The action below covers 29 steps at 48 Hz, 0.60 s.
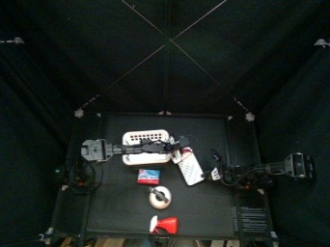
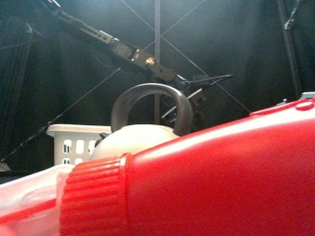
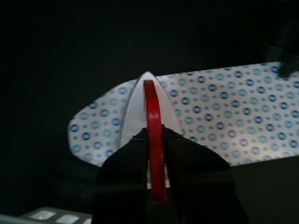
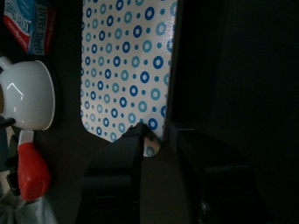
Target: Iron the board
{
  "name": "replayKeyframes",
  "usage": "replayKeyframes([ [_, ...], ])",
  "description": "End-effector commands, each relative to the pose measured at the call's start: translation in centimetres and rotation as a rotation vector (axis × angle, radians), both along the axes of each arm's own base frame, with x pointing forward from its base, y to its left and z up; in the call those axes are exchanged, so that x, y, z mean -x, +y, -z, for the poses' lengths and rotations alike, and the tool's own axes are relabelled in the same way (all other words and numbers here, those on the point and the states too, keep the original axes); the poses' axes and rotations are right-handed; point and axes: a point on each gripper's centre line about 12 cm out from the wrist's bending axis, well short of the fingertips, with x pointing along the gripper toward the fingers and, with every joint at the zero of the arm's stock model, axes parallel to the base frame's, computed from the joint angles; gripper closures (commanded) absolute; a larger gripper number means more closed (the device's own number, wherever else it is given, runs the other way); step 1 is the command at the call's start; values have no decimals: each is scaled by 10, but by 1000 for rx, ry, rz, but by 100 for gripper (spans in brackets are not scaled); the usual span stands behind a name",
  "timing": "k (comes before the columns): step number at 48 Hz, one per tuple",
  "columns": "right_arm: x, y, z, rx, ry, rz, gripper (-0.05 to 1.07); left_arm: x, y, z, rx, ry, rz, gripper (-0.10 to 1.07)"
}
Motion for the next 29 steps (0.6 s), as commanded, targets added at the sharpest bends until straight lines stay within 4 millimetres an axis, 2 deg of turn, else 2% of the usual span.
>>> replayKeyframes([
  [1, 0, -1, 0, 8, 7, -1, 56, -7, -14, -37, -20, -82, 32, 52],
  [18, 2, -2, -3, 16, 8, 4, 56, -22, -54, -52, -25, -127, 108, 52],
  [29, 1, -2, -3, 17, 3, 4, 56, -32, -65, -44, -24, -128, 129, 52],
])
